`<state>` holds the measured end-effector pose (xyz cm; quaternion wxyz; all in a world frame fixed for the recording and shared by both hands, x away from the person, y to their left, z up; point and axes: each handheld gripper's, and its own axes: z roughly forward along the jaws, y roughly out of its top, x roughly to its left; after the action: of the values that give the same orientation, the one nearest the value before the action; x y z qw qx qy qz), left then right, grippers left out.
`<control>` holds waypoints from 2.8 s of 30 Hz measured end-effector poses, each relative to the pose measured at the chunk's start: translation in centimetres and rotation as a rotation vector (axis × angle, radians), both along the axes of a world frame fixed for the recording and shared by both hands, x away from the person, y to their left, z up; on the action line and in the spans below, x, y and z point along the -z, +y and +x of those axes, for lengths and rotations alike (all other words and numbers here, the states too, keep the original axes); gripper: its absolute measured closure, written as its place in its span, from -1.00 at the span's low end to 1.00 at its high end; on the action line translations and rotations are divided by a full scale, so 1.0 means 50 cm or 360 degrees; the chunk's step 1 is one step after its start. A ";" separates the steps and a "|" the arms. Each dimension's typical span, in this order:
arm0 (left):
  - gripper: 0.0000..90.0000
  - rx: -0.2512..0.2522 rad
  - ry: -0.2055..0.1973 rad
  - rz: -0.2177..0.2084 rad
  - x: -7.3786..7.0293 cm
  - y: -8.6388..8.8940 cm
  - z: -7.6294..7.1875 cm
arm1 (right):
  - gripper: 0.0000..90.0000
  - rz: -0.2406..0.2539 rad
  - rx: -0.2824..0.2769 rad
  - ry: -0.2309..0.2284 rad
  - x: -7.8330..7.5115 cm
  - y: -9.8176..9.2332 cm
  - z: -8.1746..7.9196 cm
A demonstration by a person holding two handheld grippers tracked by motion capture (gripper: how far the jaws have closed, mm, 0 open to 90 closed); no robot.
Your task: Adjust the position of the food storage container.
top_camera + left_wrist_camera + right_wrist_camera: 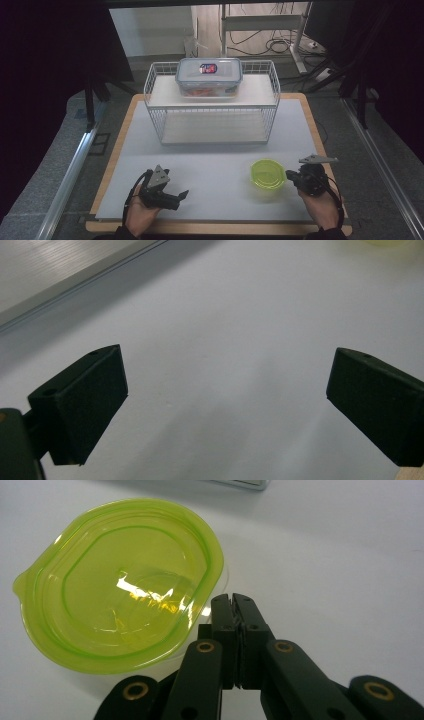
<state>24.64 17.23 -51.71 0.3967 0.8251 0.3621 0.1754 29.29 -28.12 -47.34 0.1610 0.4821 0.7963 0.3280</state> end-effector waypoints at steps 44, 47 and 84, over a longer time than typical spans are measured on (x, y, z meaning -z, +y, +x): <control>-0.94 -0.0026 0.0029 -0.0009 0.003 0.011 -0.007 | 0.98 0.0071 -0.0173 0.0195 0.058 0.085 0.021; -0.94 -0.0025 0.0029 -0.0008 0.003 0.011 -0.007 | 0.98 0.0090 -0.0185 0.0230 0.067 0.091 0.021; -0.92 -0.0040 0.0044 0.0016 0.003 0.022 -0.011 | 0.99 0.0126 -0.0447 0.0239 0.096 0.258 0.043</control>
<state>24.10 18.31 -51.86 0.3852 0.8249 0.3769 0.1707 31.45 -15.21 -52.16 0.0345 0.3951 0.8522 0.3413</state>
